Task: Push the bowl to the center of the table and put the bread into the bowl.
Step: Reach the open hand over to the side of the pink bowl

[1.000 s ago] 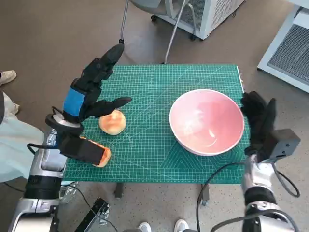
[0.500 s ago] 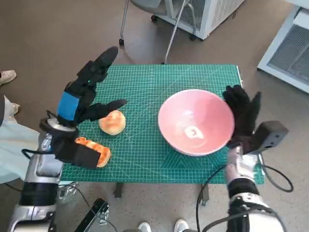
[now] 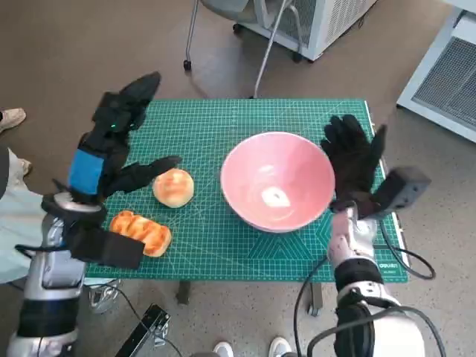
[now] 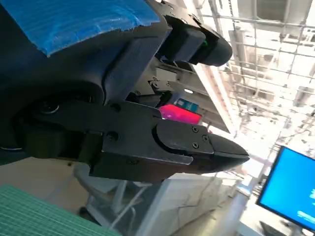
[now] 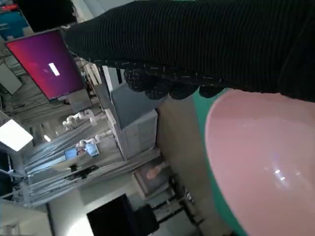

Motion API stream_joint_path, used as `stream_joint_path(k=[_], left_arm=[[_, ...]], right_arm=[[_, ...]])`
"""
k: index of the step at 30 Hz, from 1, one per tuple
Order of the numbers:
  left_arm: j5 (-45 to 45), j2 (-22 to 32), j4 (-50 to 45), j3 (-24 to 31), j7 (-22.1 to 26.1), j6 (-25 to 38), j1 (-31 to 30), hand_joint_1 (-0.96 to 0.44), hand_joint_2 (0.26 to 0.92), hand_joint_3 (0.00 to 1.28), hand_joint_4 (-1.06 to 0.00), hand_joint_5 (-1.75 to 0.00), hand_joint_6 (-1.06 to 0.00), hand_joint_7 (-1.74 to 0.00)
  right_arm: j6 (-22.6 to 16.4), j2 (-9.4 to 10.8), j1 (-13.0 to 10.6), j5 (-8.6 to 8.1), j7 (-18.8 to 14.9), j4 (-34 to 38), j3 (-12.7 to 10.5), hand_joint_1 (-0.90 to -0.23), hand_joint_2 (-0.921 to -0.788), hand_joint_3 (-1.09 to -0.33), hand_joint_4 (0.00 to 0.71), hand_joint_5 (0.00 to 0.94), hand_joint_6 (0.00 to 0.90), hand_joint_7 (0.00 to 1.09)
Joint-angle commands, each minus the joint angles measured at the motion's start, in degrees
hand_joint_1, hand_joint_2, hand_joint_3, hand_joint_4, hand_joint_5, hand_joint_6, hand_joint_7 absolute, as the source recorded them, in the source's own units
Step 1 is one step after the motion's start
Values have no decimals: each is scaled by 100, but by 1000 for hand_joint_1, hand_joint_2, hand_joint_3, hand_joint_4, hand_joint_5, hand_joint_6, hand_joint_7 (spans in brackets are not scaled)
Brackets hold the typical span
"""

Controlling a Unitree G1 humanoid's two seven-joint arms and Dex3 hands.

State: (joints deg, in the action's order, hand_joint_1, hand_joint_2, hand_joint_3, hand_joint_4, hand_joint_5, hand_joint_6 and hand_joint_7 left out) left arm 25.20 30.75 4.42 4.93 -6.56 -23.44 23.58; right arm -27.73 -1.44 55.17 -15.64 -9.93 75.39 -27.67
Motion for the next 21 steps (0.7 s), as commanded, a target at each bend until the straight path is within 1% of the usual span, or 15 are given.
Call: stream_joint_path(k=[1, 5, 10, 11, 14, 20, 21], left_arm=[[91, 90, -260, 115, 14, 135, -151, -208, 913, 10, -247, -8, -13, -750], [106, 102, -313, 165, -2, 177, -219, -206, 914, 9, -249, -10, -14, -760], [111, 87, -314, 189, -18, 194, -257, -196, 918, 11, -250, -10, -23, -758], [95, 76, -317, 198, -19, 193, -283, -193, 920, 11, -250, -11, -28, -752], [69, 55, -323, 220, -23, 187, -332, -194, 920, 11, -250, -11, -31, -748], [30, 55, -316, 235, 19, 195, -352, -196, 920, 13, -250, -11, -36, -738], [15, 62, -324, 236, 47, 208, -348, -196, 920, 14, -250, -11, -36, -737]], right_arm=[[217, 197, 101, -26, 206, 111, -55, -557, -921, -799, 266, 0, 72, 635], [304, 277, 177, 3, 250, 121, -50, -564, -921, -791, 278, 5, 64, 663], [428, 317, 231, 22, 248, 135, -50, -562, -921, -781, 245, 0, 51, 686], [478, 275, 234, 31, 196, 135, -40, -565, -921, -777, 230, 0, 46, 689], [547, 158, 228, 67, 93, 124, -14, -563, -921, -775, 228, 1, 42, 687], [341, -75, 238, 225, 81, 55, 145, -558, -921, -775, 236, 5, 37, 683], [227, -117, 254, 304, 92, 25, 224, -557, -921, -776, 237, 5, 36, 683]])
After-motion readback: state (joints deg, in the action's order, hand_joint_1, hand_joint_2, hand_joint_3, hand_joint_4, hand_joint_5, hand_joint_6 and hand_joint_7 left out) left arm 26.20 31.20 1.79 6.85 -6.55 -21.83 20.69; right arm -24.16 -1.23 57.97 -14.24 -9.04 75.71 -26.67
